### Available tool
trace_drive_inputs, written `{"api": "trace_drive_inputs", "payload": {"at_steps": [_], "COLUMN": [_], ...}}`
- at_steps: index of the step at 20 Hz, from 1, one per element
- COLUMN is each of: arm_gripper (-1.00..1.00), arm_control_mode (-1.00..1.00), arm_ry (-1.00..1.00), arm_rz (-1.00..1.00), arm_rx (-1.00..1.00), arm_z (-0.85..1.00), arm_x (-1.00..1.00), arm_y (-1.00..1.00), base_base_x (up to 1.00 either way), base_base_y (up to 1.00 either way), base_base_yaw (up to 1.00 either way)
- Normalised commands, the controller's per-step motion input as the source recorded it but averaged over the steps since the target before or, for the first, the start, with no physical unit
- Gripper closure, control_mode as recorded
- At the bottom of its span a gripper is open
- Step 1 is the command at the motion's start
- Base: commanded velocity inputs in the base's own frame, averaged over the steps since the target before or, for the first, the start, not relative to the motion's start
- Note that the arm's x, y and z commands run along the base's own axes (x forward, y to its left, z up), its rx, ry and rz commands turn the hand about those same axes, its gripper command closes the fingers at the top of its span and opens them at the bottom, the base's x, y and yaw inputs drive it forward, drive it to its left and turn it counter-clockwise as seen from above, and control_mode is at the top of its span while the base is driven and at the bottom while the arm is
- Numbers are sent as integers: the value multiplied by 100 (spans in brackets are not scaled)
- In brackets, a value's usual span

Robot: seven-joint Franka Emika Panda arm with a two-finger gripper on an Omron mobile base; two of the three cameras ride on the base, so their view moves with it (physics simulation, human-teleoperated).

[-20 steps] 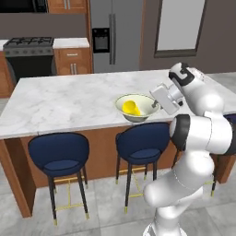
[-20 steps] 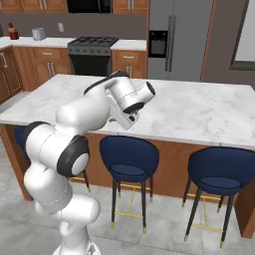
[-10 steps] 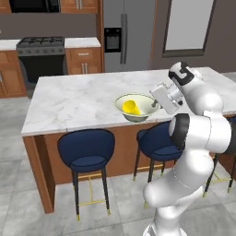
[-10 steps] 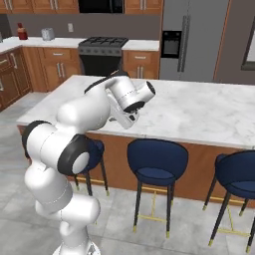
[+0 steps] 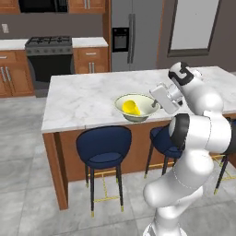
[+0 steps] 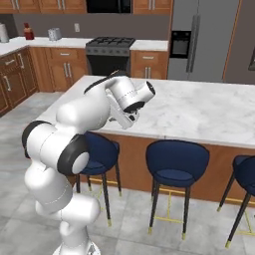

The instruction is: Place the cup inside the bowl on the dining table and move the bowl to any counter.

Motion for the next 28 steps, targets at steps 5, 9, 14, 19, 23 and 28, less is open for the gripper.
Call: {"api": "trace_drive_inputs", "payload": {"at_steps": [5, 9, 14, 19, 23, 28], "arm_gripper": [100, 100, 100, 100, 100, 100], "arm_control_mode": [100, 100, 100, 100, 100, 100], "arm_ry": [0, 0, 0, 0, 0, 0], "arm_rz": [0, 0, 0, 0, 0, 0], "arm_rx": [0, 0, 0, 0, 0, 0], "arm_z": [0, 0, 0, 0, 0, 0], "arm_x": [0, 0, 0, 0, 0, 0], "arm_y": [0, 0, 0, 0, 0, 0], "base_base_x": [-50, -38, -4, 0, 0, 0], "base_base_y": [44, 66, 97, 86, 80, 82], "base_base_yaw": [0, 0, -1, 0, 0, 0]}}
